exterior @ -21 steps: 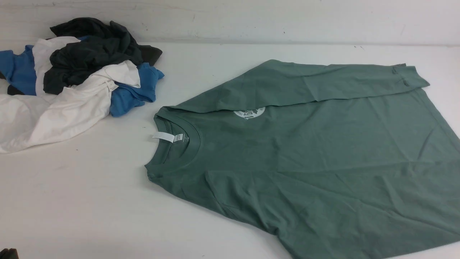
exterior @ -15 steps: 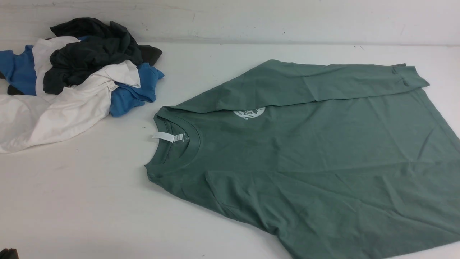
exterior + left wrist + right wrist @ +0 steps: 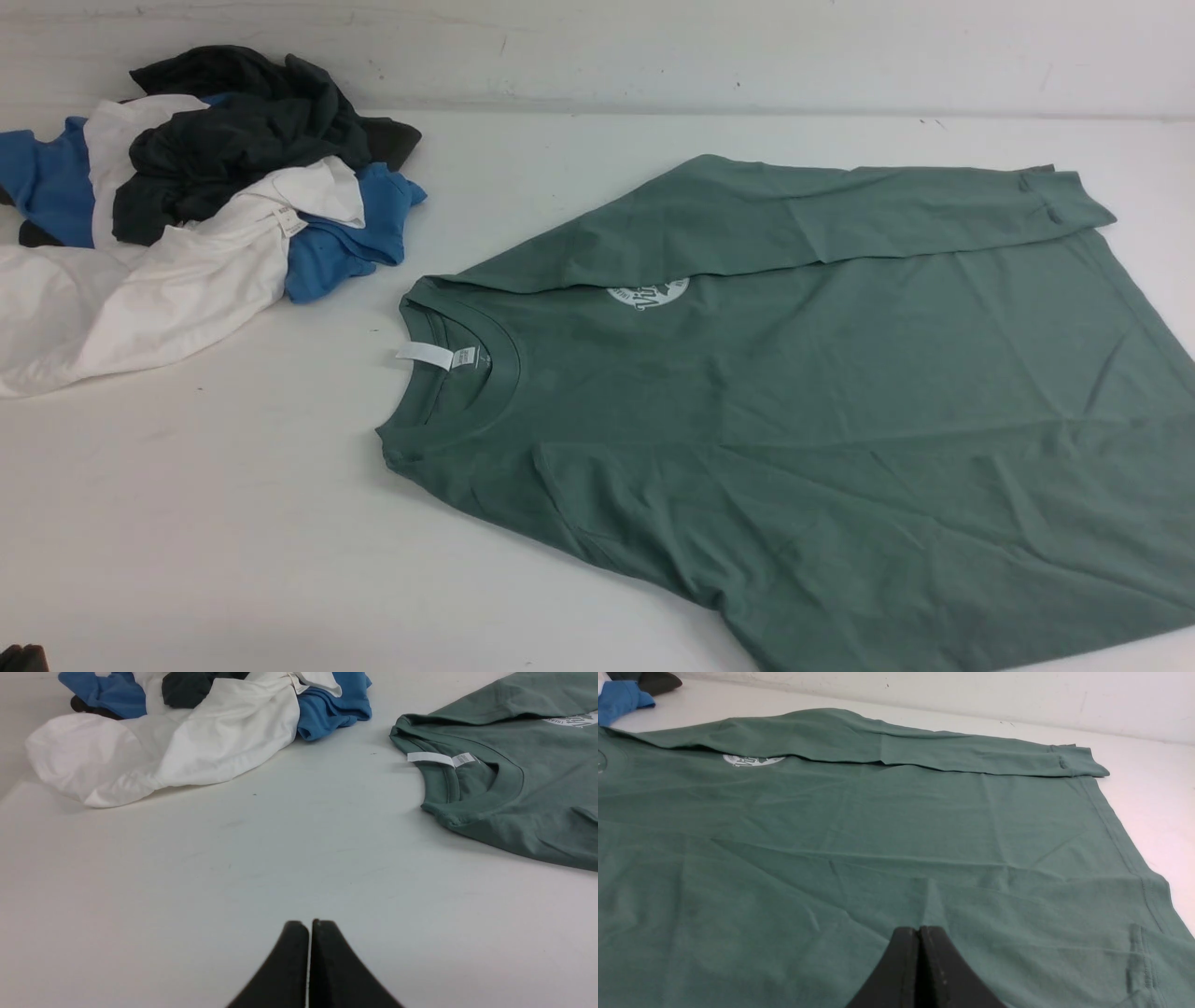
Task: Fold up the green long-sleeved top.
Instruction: Hold the cuff closest to the cuff with your right arm
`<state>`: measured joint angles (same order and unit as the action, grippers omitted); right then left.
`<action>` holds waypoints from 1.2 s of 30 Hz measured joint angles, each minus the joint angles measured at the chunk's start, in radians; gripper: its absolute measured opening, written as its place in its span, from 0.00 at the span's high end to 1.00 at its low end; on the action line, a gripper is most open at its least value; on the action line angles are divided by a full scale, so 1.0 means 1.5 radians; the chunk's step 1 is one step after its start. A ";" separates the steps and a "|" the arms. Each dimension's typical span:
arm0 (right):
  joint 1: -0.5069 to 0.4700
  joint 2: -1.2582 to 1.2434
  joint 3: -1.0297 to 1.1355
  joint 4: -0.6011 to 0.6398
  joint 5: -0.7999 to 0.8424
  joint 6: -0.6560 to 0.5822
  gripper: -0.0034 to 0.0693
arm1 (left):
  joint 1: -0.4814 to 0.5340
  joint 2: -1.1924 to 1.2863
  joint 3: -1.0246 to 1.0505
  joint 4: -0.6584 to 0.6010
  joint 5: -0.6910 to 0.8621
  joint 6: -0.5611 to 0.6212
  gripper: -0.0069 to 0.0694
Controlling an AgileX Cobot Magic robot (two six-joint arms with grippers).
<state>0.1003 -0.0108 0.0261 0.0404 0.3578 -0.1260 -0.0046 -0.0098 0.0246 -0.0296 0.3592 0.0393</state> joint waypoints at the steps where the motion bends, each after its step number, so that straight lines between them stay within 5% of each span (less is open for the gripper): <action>1: 0.000 0.000 0.000 0.000 0.000 0.000 0.97 | 0.000 0.000 0.000 0.000 0.000 0.000 0.91; 34: 0.000 0.000 0.000 -0.004 -0.001 0.006 0.97 | 0.000 0.000 0.000 0.000 0.000 0.000 0.91; 36: 0.000 0.000 0.002 0.051 -0.020 0.048 0.97 | 0.000 0.000 0.000 0.000 0.000 0.000 0.91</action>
<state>0.1003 -0.0108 0.0283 0.1166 0.3271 -0.0539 -0.0046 -0.0098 0.0246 -0.0296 0.3592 0.0393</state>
